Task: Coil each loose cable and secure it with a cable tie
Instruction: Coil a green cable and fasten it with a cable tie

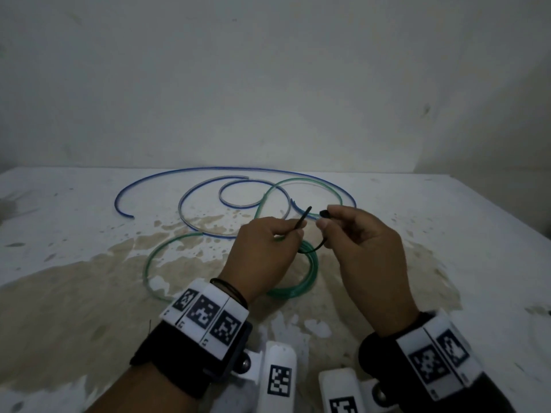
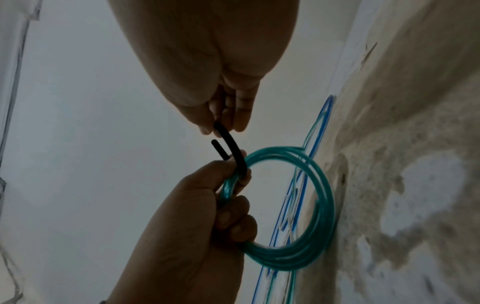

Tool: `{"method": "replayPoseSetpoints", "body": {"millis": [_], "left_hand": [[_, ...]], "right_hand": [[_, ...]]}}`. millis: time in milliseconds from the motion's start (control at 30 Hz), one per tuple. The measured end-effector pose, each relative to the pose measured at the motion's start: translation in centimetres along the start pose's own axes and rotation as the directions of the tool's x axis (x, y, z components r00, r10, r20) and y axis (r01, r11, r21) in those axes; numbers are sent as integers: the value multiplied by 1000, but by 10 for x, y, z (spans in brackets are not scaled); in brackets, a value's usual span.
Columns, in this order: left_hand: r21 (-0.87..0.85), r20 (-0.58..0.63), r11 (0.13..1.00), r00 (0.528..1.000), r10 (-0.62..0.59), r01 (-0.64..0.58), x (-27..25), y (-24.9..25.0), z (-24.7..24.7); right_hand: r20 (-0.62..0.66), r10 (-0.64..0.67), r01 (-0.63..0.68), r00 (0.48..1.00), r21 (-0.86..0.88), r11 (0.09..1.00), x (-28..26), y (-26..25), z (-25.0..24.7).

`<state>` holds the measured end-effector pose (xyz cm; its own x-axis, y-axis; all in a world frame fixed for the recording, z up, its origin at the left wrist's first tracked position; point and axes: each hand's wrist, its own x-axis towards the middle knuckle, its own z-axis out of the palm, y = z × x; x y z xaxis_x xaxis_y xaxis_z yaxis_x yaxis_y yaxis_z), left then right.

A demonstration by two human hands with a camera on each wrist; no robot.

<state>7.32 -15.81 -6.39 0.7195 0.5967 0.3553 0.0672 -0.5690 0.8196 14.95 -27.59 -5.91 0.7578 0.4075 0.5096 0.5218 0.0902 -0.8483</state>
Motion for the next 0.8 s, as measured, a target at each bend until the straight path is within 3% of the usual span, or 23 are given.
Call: {"method": "replayPoseSetpoints", "body": {"millis": [133, 533, 800], "left_hand": [[118, 12, 988, 996, 94, -94, -3, 5, 2], [156, 55, 978, 990, 130, -137, -4, 8, 2], [237, 126, 920, 949, 289, -312, -6, 6, 4]], "right_hand": [[-14, 17, -18, 1000, -63, 998, 0, 1, -2], [-10, -34, 32, 999, -131, 991, -1, 3, -1], [186, 171, -189, 967, 80, 979, 6, -1, -12]]}}
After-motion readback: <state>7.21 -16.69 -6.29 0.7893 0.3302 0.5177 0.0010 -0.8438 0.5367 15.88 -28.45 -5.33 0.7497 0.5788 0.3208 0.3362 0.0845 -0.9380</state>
